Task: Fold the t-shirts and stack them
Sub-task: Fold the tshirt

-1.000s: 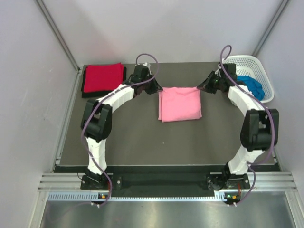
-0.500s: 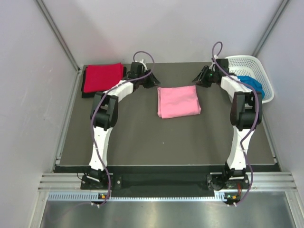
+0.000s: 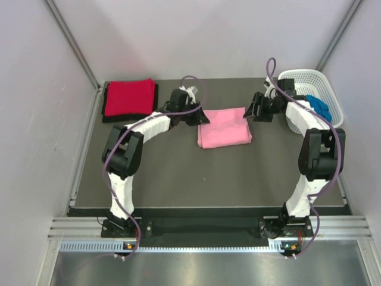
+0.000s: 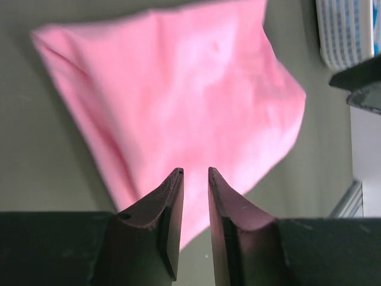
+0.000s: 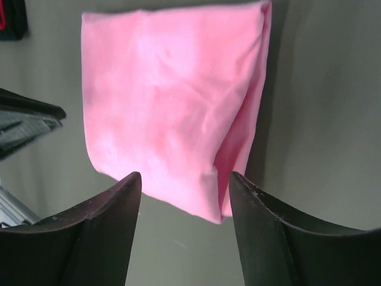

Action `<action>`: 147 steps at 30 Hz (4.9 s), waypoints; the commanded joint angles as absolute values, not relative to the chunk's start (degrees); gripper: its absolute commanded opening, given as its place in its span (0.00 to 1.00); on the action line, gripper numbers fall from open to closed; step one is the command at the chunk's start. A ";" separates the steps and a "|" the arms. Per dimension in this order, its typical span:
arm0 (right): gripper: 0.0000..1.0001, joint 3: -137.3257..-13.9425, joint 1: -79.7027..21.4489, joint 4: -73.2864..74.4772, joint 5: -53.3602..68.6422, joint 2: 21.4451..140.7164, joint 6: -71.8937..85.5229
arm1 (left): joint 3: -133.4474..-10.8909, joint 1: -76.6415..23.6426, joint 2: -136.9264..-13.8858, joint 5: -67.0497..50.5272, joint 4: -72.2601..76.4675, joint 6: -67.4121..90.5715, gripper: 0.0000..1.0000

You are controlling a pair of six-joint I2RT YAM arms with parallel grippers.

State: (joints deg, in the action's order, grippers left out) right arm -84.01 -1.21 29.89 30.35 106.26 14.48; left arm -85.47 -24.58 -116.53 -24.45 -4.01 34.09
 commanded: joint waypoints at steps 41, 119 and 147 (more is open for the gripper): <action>0.62 -77.96 -0.79 36.65 30.23 107.83 6.95 | -77.78 -26.98 -112.32 -27.07 -10.02 28.13 0.47; 0.08 -70.66 3.34 24.78 32.52 111.27 16.61 | -119.00 -17.05 -145.72 -36.74 2.55 37.44 0.34; 0.24 -67.59 -2.03 23.38 45.46 112.14 15.47 | -74.02 -28.83 -116.97 -32.00 -2.20 28.57 0.29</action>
State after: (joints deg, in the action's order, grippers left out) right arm -68.95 -3.46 25.12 45.91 108.53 17.06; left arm -76.77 -30.09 -114.80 -34.50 -0.84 31.18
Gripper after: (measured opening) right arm 0.240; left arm 0.299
